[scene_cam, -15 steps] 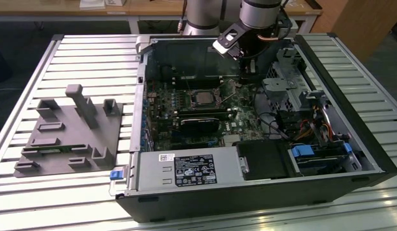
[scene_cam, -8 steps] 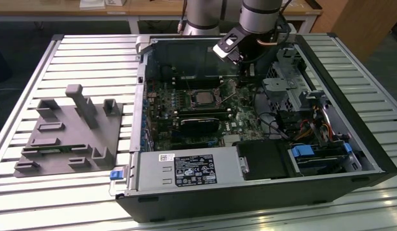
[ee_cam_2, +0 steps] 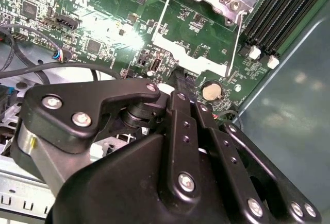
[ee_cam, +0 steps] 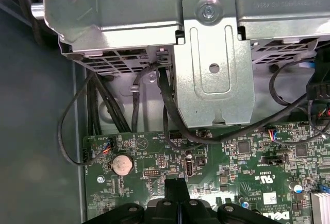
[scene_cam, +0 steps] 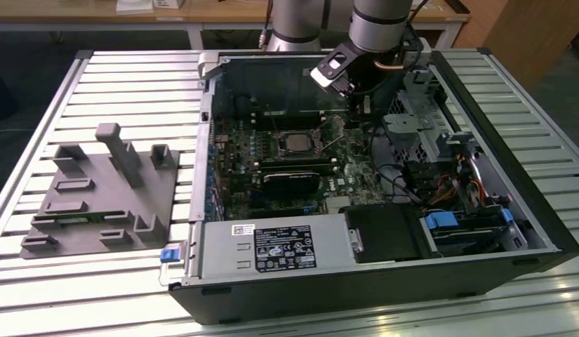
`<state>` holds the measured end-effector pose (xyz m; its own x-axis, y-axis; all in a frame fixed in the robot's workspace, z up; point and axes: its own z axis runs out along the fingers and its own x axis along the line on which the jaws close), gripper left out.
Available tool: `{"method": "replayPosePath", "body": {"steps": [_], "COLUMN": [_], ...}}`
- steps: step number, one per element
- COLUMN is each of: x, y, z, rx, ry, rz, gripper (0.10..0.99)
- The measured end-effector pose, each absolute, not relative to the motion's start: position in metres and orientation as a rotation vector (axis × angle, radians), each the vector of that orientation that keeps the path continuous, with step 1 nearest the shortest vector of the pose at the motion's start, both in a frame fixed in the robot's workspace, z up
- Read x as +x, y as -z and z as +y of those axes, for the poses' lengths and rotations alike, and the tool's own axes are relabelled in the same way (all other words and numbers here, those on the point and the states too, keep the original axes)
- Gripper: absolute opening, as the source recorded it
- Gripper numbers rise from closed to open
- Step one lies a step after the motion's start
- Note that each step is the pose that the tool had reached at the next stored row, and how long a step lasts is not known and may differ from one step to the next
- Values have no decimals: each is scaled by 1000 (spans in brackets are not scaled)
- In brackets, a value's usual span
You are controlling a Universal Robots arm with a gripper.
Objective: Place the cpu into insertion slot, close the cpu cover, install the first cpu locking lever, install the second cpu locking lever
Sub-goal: 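Close the cpu cover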
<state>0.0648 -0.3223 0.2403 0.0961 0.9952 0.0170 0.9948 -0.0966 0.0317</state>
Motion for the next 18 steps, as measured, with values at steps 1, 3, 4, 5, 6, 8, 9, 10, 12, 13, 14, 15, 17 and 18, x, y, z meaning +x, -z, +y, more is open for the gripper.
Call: {"method": "replayPosePath", "body": {"steps": [1,3,4,5,6,8,9,10,12,13,14,15,17,18], "x": [65,65,64,64,64,62,61,60,56,55,53,51,47,45], "y": [-240,-240,-240,-240,-240,-240,-240,-240,-240,-240,-240,-240,-240,-240], "z": [-322,-322,-322,-322,-322,-322,-322,-322,-322,-322,-322,-322,-322,-322], "rx": [2317,2317,2317,2317,2317,2317,2317,2317,2317,2317,2317,2317,2317,2317], "ry": [-53,-53,-53,-53,-53,-53,-53,-53,-53,-53,-53,-53,-53,-53], "rz": [2103,2103,2103,2103,2103,2103,2103,2103,2103,2103,2103,2103,2103,2103], "gripper": [106,106,106,106,106,106,106,106,106,106,106,106,106,106]}}
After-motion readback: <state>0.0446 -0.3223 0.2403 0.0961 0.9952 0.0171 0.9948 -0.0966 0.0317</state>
